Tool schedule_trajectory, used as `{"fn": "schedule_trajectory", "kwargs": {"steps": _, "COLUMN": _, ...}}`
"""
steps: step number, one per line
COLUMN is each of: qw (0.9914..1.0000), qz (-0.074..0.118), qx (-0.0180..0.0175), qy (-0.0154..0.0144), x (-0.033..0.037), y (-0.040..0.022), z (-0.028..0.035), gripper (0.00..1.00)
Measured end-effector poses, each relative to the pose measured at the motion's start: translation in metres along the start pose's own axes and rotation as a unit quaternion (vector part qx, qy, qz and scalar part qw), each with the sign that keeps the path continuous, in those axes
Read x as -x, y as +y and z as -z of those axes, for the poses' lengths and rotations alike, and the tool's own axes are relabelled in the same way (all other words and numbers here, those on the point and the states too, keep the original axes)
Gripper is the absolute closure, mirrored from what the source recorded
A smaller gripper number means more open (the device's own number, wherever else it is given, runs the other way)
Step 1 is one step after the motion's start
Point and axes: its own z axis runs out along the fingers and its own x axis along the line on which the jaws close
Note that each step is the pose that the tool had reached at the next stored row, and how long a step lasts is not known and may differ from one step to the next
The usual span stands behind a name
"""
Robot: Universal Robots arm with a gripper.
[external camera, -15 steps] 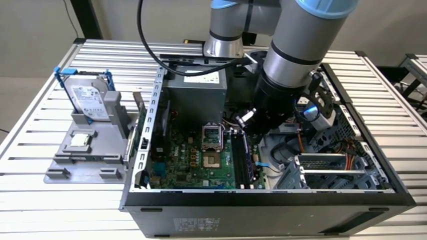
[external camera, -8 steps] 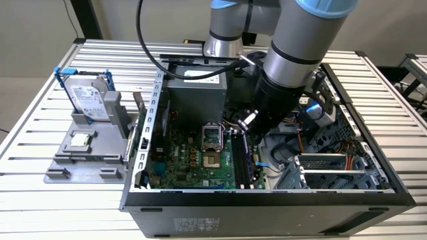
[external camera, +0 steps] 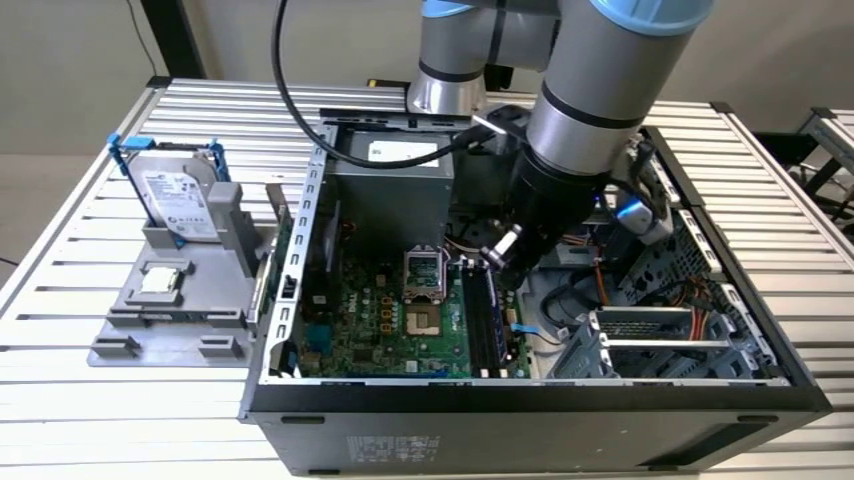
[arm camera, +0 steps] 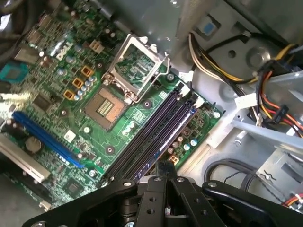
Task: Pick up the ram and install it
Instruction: 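Press down the ram until it locks into place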
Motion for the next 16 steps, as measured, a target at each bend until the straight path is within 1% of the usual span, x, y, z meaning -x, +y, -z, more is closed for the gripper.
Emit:
{"fn": "schedule_trajectory", "kwargs": {"steps": 2, "qw": 0.99984, "qz": 0.018, "qx": -0.0009, "qy": 0.0001, "x": 0.0000, "y": 0.0000, "z": 0.0000, "gripper": 1.00}}
{"fn": "schedule_trajectory", "kwargs": {"steps": 4, "qw": 0.99935, "qz": 0.036, "qx": -0.0018, "qy": 0.0002, "x": 0.0000, "y": 0.0000, "z": 0.0000, "gripper": 1.00}}
{"fn": "schedule_trajectory", "kwargs": {"steps": 6, "qw": 0.99855, "qz": 0.054, "qx": -0.0027, "qy": 0.0003, "x": 0.0000, "y": 0.0000, "z": 0.0000, "gripper": 1.00}}
{"fn": "schedule_trajectory", "kwargs": {"steps": 8, "qw": 0.99738, "qz": 0.072, "qx": -0.0035, "qy": 0.0005, "x": 0.0000, "y": 0.0000, "z": 0.0000, "gripper": 1.00}}
{"fn": "schedule_trajectory", "kwargs": {"steps": 10, "qw": 0.99589, "qz": 0.091, "qx": -0.0043, "qy": 0.0008, "x": 0.0000, "y": 0.0000, "z": 0.0000, "gripper": 1.00}}
{"fn": "schedule_trajectory", "kwargs": {"steps": 12, "qw": 0.99409, "qz": 0.108, "qx": -0.0051, "qy": 0.0010, "x": 0.0000, "y": 0.0000, "z": 0.0000, "gripper": 1.00}}
{"fn": "schedule_trajectory", "kwargs": {"steps": 14, "qw": 0.99198, "qz": 0.126, "qx": -0.0059, "qy": 0.0012, "x": 0.0000, "y": 0.0000, "z": 0.0000, "gripper": 1.00}}
{"fn": "schedule_trajectory", "kwargs": {"steps": 16, "qw": 0.98952, "qz": 0.144, "qx": -0.0068, "qy": 0.0014, "x": 0.0000, "y": 0.0000, "z": -0.0001, "gripper": 1.00}}
